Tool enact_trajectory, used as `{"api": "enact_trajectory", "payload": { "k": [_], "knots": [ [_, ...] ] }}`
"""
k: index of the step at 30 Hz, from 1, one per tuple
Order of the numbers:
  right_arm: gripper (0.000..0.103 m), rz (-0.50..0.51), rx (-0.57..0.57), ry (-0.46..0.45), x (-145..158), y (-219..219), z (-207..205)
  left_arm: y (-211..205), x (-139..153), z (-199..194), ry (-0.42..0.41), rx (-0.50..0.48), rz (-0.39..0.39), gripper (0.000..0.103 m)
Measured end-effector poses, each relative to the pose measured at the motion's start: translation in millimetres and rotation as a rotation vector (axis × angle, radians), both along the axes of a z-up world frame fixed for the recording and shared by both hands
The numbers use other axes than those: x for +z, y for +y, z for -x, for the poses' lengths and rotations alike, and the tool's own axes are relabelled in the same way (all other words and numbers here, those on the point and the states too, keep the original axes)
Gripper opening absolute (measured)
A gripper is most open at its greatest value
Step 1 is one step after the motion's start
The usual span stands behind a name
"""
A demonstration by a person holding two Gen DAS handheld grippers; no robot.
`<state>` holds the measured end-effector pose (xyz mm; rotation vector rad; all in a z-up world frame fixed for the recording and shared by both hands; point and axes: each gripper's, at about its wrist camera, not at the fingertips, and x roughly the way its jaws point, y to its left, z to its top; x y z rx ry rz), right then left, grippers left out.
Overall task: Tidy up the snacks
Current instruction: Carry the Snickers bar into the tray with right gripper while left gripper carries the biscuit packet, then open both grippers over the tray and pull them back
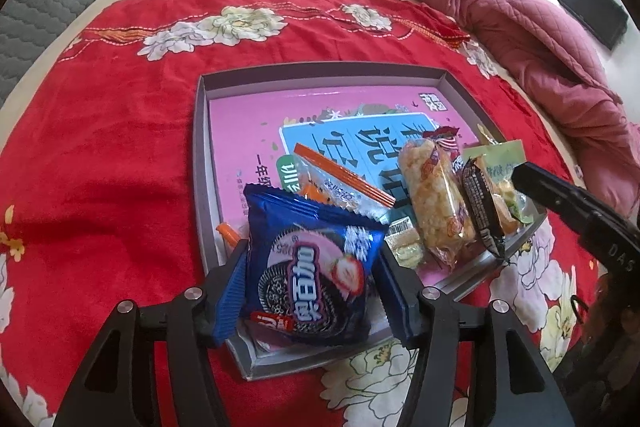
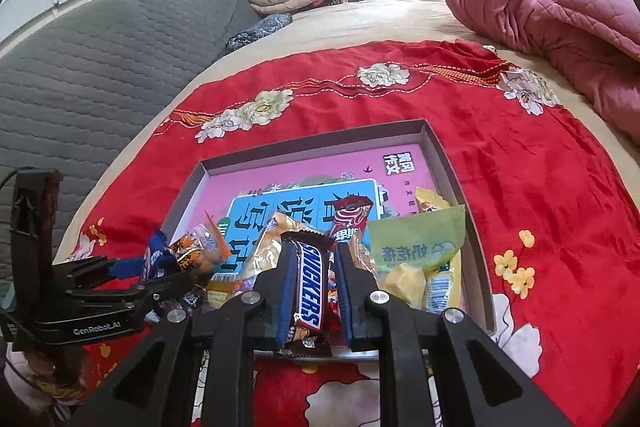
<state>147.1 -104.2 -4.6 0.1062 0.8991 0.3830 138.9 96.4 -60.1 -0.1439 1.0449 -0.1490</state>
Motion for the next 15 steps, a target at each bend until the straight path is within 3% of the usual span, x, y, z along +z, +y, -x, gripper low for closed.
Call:
{"api": "enact_trajectory", "payload": {
  "k": [10, 15],
  "knots": [
    [0.022, -0.032, -0.02, -0.011, 10.8, -12.7, 10.3, 0.1, 9.9, 6.6, -0.024, -0.014, 0.012, 0.067],
    [0.036, -0.048, -0.037, -0.019, 17.0, -18.0, 16.7, 1.3, 19.9, 11.9, -0.042, -0.011, 0.019, 0.068]
  ]
}}
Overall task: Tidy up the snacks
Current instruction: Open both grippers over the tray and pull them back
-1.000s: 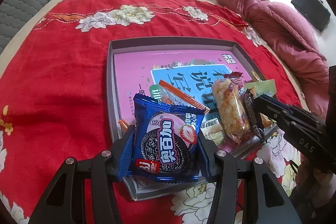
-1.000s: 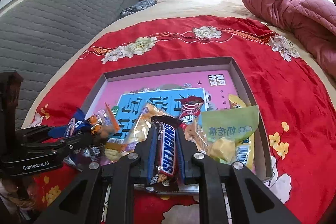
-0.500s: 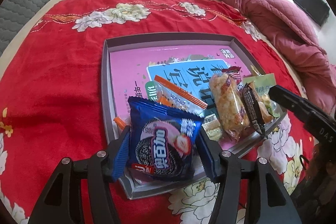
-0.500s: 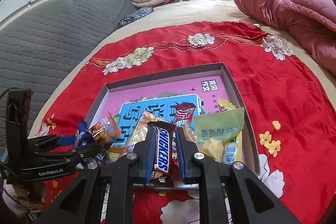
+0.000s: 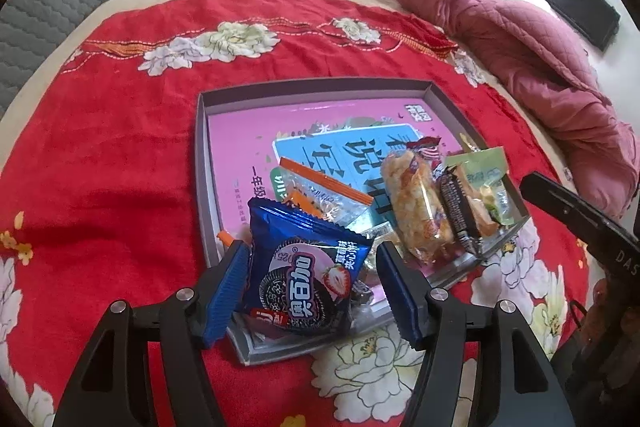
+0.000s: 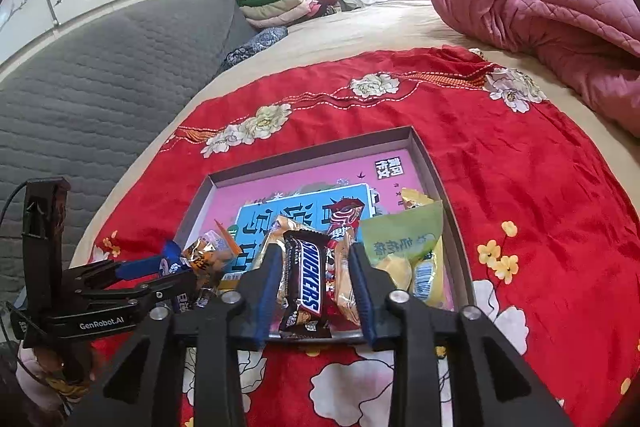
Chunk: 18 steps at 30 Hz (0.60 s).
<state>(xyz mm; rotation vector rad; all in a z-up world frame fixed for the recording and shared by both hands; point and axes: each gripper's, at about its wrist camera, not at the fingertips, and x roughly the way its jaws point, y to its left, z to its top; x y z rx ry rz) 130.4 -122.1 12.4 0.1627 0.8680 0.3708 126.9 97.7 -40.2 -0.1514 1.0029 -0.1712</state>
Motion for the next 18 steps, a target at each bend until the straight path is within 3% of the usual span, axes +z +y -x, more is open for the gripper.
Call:
{"api": "enact_trajectory", "payload": {
  "k": [3, 6, 10, 14, 18],
  "knots": [
    [0.037, 0.003, -0.006, -0.008, 3.8, -3.2, 5.3, -0.4, 8.5, 5.7, -0.016, 0.001, 0.004, 0.069],
    [0.052, 0.019, -0.014, -0.02, 6.0, -6.2, 12.1, -2.8, 16.1, 10.9, -0.028, -0.002, 0.002, 0.072],
    [0.056, 0.047, -0.035, -0.034, 7.6, -11.1, 23.4, -7.2, 24.9, 18.5, -0.037, 0.0, 0.005, 0.076],
    [0.072, 0.098, -0.06, -0.048, 8.6, -15.2, 35.3, -12.7, 32.5, 29.0, -0.032, 0.032, 0.006, 0.076],
    [0.077, 0.128, -0.062, -0.037, 7.9, -16.4, 48.1, -22.6, 36.0, 44.7, -0.022, 0.068, -0.008, 0.078]
  ]
}}
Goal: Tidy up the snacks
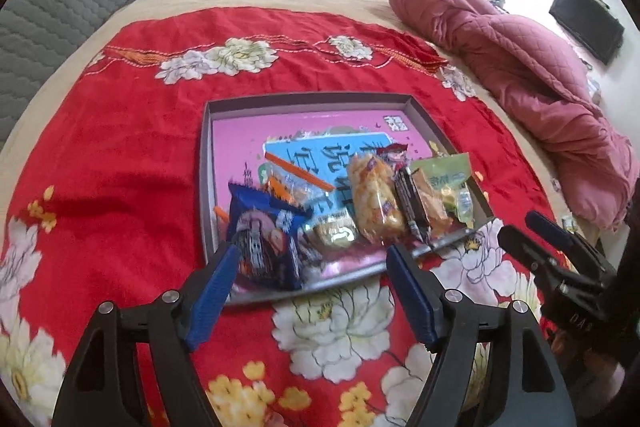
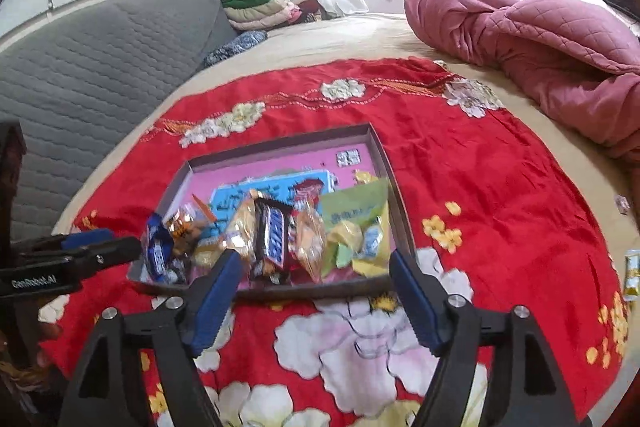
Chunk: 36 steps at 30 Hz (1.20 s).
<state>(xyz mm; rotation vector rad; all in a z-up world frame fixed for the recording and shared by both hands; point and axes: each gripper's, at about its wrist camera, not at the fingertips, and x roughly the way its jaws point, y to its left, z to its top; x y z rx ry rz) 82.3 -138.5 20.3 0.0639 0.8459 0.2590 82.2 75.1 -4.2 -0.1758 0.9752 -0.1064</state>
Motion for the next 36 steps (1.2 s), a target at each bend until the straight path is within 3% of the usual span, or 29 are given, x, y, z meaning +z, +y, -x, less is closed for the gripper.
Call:
{"api": "enact_trajectory", "payload": {
  "k": [8, 15, 36],
  "knots": [
    [0.089, 0.037, 0.022, 0.041, -4.7, 1.6, 33.4, -19.8, -11.5, 38.6, 0.065, 0.068, -0.009, 0.078],
    [0.093, 0.052, 0.04, 0.039, -2.1, 2.5, 54.0, -18.7, -14.1, 56.7, 0.088, 0.131, -0.029, 0.078],
    [0.094, 0.076, 0.049, 0.055, -0.9, 3.4, 63.7, -30.9, -18.9, 64.0, 0.121, 0.11, -0.071, 0.078]
  ]
}}
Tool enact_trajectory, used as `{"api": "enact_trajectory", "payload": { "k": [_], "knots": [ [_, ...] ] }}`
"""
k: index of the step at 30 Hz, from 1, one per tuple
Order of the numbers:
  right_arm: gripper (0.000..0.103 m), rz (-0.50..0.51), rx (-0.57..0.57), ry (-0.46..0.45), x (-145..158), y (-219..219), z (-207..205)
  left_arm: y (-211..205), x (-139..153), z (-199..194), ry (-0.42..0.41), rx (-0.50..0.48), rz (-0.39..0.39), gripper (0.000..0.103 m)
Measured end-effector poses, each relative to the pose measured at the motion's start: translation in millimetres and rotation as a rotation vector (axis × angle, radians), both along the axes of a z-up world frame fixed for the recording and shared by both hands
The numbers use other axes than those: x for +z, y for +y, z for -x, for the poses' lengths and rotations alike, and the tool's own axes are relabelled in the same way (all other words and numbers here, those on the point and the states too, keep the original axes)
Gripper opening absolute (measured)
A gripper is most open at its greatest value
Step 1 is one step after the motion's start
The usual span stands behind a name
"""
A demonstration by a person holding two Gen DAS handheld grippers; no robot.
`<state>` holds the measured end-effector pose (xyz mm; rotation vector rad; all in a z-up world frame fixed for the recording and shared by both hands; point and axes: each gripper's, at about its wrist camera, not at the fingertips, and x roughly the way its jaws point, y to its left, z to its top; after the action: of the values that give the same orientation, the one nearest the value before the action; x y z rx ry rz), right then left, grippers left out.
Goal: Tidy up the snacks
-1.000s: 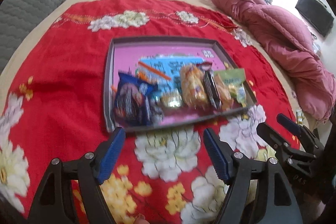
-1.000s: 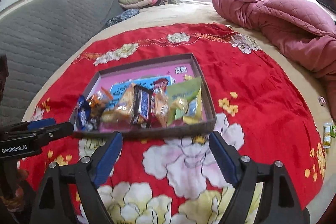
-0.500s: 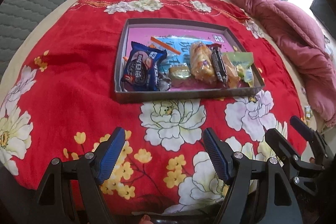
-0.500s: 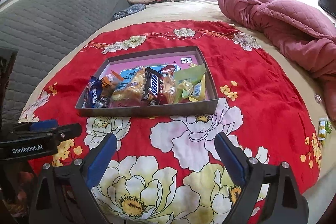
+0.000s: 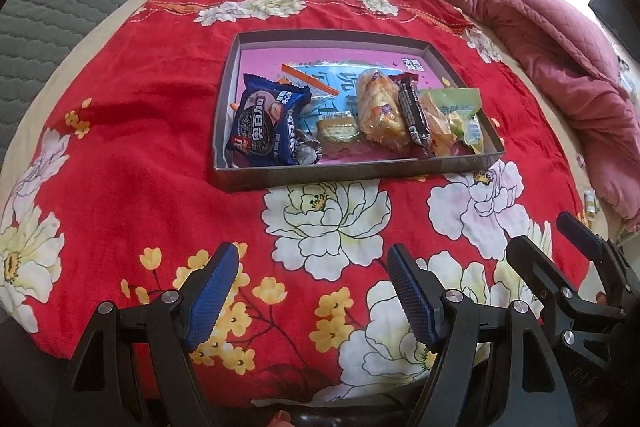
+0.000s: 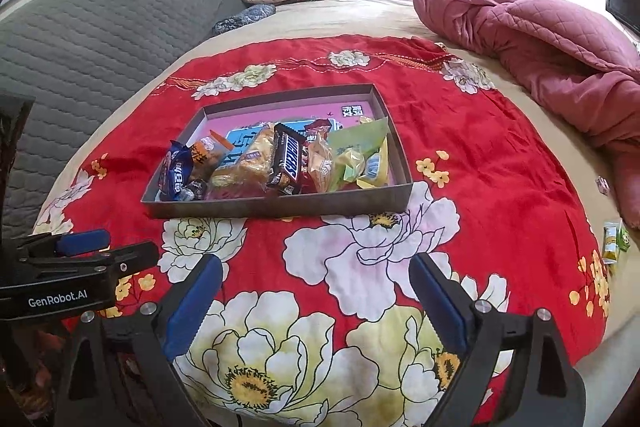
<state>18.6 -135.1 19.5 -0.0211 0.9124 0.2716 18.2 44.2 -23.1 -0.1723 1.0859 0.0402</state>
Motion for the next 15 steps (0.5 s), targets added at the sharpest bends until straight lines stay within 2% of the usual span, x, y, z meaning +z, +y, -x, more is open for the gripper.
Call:
{"api": "enact_trajectory", "payload": {
  "k": [15],
  "knots": [
    [0.094, -0.003, -0.006, 0.005, -2.6, -1.3, -0.8, -0.1, -3.0, -2.3, 0.013, 0.004, -0.008, 0.078]
  ]
}}
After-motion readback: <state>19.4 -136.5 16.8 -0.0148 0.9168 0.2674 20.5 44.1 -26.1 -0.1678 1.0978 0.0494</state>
